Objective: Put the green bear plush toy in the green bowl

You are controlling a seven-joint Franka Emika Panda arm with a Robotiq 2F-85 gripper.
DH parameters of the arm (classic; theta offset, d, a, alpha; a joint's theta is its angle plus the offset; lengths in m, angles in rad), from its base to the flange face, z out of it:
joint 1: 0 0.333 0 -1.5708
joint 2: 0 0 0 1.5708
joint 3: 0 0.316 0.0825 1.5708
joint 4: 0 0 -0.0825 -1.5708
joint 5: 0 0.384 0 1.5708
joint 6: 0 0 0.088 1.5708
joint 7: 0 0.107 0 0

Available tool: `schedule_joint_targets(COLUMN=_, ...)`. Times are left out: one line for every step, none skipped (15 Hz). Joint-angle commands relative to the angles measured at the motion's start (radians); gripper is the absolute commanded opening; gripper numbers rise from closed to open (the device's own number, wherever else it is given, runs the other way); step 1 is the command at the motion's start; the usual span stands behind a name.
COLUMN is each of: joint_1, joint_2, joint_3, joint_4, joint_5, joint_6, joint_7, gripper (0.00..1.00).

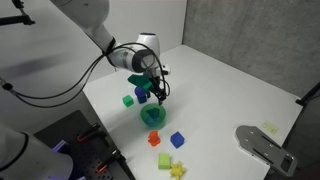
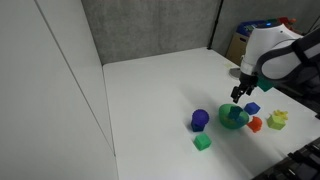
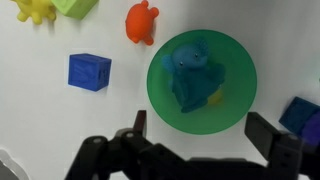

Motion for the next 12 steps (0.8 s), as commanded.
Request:
schedule_joint_targets(joint_1=0.004, joint_2=-0.106, joint_3=-0.003, joint_4=-0.013, joint_5=-0.016, joint_6=-0.077, joint_7=0.026, gripper=1.0)
schedule_joint_targets(joint_1=0.002, joint_2=-0.129, joint_3=0.0, joint_4=-0.014, joint_5=-0.018, joint_6=-0.096, joint_7=0.026, gripper=1.0)
schedule_joint_targets(joint_1=-0.002, joint_2=-0.158, joint_3=0.007, joint_4=-0.016, joint_5=-0.011, joint_6=-0.123, joint_7=0.019, gripper=1.0)
schedule_joint_targets(joint_1=-0.005, joint_2=-0.184, joint_3=0.011, joint_4=-0.018, joint_5=-0.01, joint_6=-0.146, joint_7=0.019, gripper=1.0)
schedule_joint_targets(joint_1=-0.008, joint_2=-0.211, joint_3=0.017, joint_4=-0.02, joint_5=-0.006, joint_6=-0.17, joint_7=0.016, gripper=1.0)
schedule_joint_targets(joint_1=-0.013, joint_2=-0.234, joint_3=0.022, joint_4=-0.017, joint_5=0.005, joint_6=-0.202, joint_7=0.009, gripper=1.0)
schedule_joint_targets(joint_1=-0.018, joint_2=-0.258, joint_3=0.027, joint_4=-0.014, joint_5=0.014, joint_6=-0.233, joint_7=0.004, gripper=1.0)
schedule_joint_targets(joint_1=-0.021, joint_2=-0.28, joint_3=0.03, joint_4=-0.011, joint_5=0.02, joint_6=-0.262, joint_7=0.003, gripper=1.0)
schedule_joint_targets(joint_1=-0.027, joint_2=-0.307, joint_3=0.033, joint_4=-0.012, joint_5=0.024, joint_6=-0.288, joint_7=0.001, gripper=1.0)
schedule_joint_targets(joint_1=-0.033, joint_2=-0.335, joint_3=0.035, joint_4=-0.013, joint_5=0.033, joint_6=-0.314, joint_7=-0.004, gripper=1.0)
schedule_joint_targets(joint_1=-0.04, joint_2=-0.367, joint_3=0.036, joint_4=-0.015, joint_5=0.042, joint_6=-0.339, joint_7=-0.009, gripper=1.0)
schedule_joint_targets(joint_1=-0.046, joint_2=-0.398, joint_3=0.036, joint_4=-0.016, joint_5=0.055, joint_6=-0.362, joint_7=-0.014, gripper=1.0)
